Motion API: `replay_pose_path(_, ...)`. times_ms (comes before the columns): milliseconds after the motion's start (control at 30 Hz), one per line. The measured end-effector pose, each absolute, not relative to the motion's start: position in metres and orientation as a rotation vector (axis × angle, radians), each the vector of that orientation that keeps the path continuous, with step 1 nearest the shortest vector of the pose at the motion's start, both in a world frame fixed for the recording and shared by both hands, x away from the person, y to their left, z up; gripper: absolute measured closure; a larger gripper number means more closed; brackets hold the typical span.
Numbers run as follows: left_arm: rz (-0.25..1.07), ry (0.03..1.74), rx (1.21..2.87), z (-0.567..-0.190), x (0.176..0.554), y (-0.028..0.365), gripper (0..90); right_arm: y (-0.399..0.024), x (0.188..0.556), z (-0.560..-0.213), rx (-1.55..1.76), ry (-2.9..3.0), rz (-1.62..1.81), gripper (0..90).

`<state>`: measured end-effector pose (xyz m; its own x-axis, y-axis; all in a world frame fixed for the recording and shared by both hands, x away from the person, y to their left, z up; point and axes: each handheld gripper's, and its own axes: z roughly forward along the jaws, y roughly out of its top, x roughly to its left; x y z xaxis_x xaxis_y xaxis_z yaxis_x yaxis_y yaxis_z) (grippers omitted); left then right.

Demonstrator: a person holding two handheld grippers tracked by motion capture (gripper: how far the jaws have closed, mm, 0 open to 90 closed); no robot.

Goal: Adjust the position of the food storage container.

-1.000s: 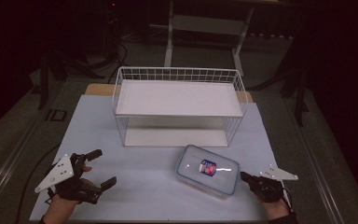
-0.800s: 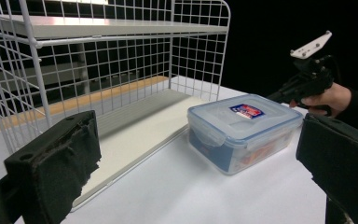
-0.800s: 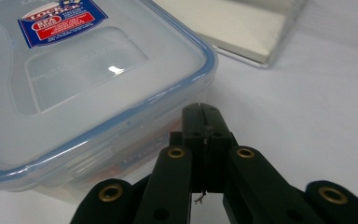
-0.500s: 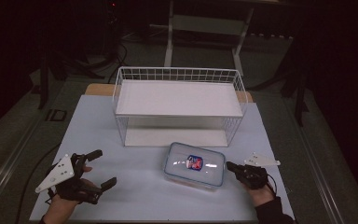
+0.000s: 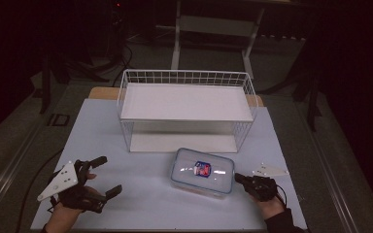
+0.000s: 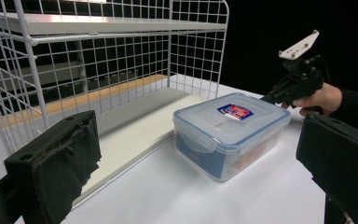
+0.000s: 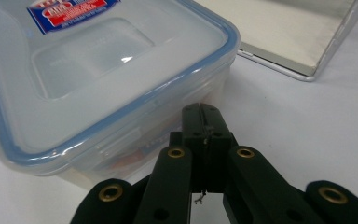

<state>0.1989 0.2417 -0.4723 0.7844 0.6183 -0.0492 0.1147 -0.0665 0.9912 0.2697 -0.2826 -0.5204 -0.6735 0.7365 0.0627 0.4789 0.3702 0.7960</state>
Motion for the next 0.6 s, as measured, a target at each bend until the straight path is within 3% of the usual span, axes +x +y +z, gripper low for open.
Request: replay_pose_path(600,0.455,0.593,1.614,-0.473,0.199,0.241,0.0,-0.257,0.298,-0.519,1.046,2.365,1.192,90.0)
